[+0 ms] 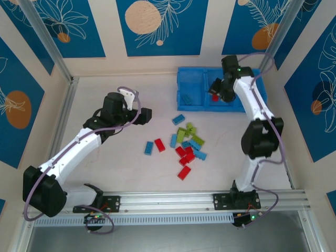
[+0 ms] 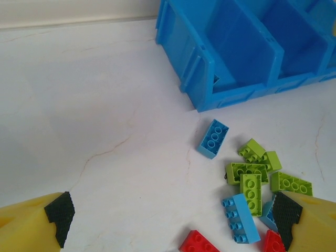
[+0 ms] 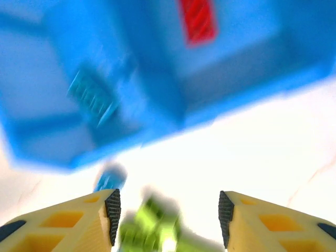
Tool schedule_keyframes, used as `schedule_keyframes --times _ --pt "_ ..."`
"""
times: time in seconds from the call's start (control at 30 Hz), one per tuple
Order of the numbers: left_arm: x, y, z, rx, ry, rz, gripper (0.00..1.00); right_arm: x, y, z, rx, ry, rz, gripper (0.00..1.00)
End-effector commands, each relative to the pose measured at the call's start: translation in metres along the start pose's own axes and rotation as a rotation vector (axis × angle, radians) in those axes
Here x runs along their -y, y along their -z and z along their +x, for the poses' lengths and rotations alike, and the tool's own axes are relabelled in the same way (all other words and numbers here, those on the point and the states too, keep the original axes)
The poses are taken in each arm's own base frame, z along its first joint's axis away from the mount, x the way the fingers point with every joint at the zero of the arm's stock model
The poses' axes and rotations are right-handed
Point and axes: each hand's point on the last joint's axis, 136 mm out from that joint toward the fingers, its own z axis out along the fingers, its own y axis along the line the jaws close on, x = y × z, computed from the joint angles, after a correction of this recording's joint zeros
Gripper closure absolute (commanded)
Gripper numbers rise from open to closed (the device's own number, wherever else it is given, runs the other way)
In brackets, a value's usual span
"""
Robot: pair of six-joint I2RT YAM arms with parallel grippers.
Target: Sort the legos into containers by color
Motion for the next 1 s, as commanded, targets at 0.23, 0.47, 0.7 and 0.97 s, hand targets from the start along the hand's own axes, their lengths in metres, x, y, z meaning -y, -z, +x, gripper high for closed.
schedule_keyframes --times 0.23,0.47,0.7,0.97 --pt "0.01 -0.001 -0.019 0.029 0.008 0.05 0.02 -0.088 -0.064 0.133 -0.288 -0.136 -0.032 0.44" --pt "0.008 0.007 -0.008 0.002 -0.012 0.035 0.01 -0.091 -0.12 0.138 -0.354 -0.159 0.066 0.37" --pt "0.008 0.014 0.007 -0.03 -0.045 0.047 0.0 -0.089 -0.149 0.128 -0.351 -0.123 0.122 0.35" --pt "0.009 0.015 0.024 -0.08 -0.113 0.059 0.0 -0.073 -0.163 0.145 -0.403 -0.137 0.203 0.37"
